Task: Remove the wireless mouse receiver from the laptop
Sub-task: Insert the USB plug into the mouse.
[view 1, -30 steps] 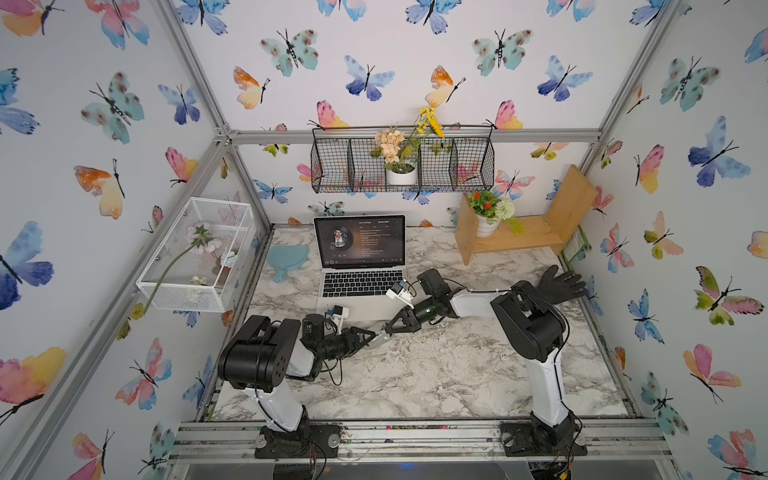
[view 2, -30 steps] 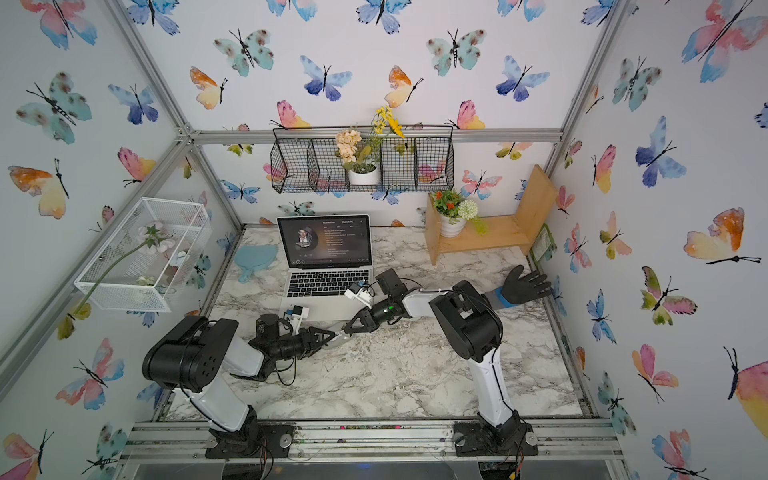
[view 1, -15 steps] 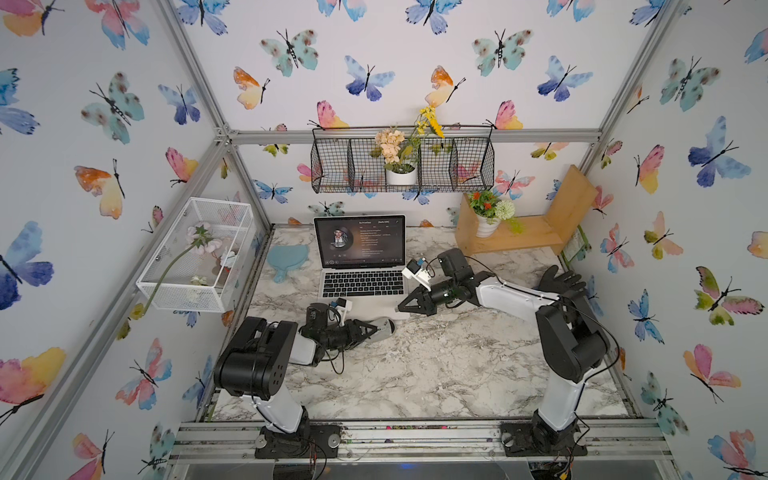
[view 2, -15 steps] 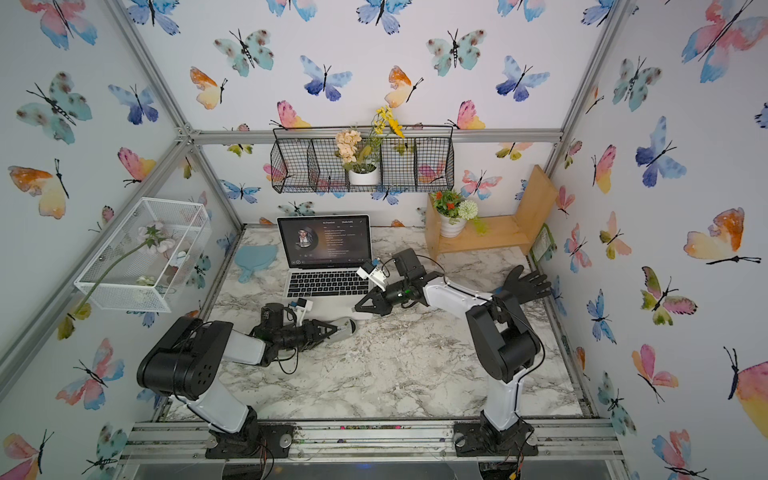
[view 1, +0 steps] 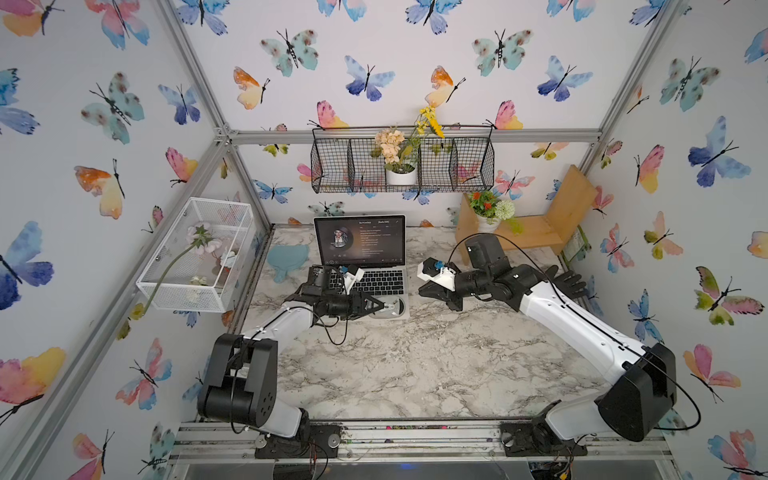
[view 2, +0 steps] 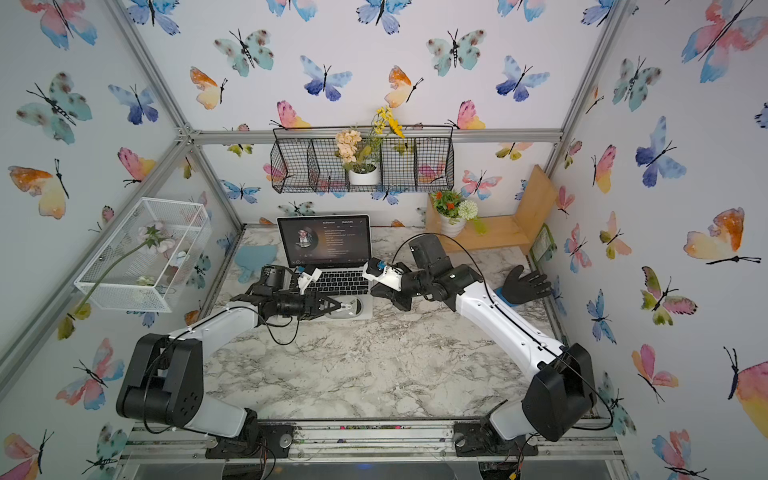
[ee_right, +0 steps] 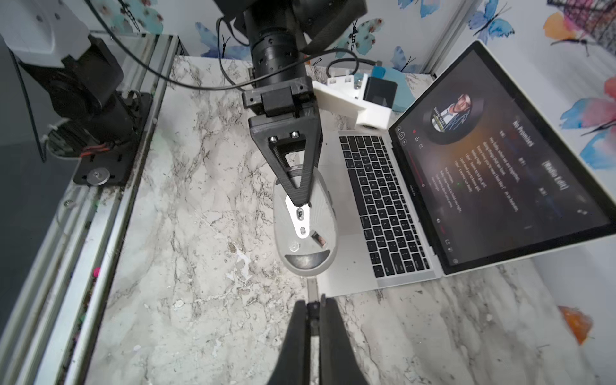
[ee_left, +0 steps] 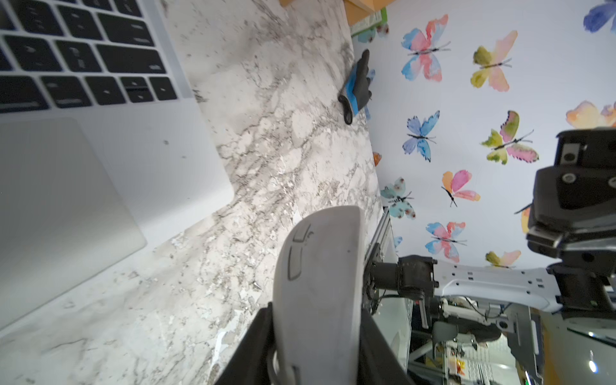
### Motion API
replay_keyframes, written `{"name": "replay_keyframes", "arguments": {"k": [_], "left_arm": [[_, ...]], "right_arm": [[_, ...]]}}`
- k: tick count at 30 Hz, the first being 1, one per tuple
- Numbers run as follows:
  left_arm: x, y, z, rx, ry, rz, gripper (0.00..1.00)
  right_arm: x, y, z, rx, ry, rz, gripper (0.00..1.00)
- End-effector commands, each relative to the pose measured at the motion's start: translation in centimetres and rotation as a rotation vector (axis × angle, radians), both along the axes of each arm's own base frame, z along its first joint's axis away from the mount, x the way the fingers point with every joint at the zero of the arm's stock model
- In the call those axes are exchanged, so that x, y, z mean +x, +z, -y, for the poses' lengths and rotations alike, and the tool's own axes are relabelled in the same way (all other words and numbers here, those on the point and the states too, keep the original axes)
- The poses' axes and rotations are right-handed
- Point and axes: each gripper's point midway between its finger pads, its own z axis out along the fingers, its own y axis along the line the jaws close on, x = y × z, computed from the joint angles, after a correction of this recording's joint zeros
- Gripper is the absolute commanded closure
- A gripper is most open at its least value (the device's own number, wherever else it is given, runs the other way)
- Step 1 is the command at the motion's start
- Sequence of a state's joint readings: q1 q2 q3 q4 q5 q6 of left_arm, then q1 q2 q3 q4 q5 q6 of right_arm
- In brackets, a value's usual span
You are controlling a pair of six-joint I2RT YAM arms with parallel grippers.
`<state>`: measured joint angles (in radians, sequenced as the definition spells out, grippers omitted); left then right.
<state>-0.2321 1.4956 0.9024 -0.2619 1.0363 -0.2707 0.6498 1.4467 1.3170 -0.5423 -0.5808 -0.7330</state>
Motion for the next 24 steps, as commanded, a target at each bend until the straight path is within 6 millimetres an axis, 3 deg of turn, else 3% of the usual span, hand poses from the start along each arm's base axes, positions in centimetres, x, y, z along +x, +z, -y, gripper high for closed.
{"name": "replay_keyframes", "arguments": {"k": [1,7,11,17,24], "left_arm": [[-4.2,0.9,1.4,-0.030,-0.175,-0.072,1.00],[-6.0,2.4,3.4,-0.132,-0.282,-0.135,1.00],[-6.4,2.4,3.4,-0.148,-0.289,-0.158,1.00],[-6.8,2.0,3.4,-0.172,-0.309,-0.174,1.00],[-6.8,1.0,3.4,-0.156,-0.312,-0.193,1.00]], "right_arm": [[-2.2,-1.6,1.0,-0.190,0.109,0.135,0.98],[-4.7,-2.1,-0.3,-0.322,0.266,0.167,0.98],[-4.8,-1.4,-1.3,-0.367,0.290,0.120,0.98],[-4.5,-3.7,-1.0,-0.507,0.298,0.038,0.98],[-5.1,-4.2,-0.9,-0.585,0.328,0.062,0.98]]}}
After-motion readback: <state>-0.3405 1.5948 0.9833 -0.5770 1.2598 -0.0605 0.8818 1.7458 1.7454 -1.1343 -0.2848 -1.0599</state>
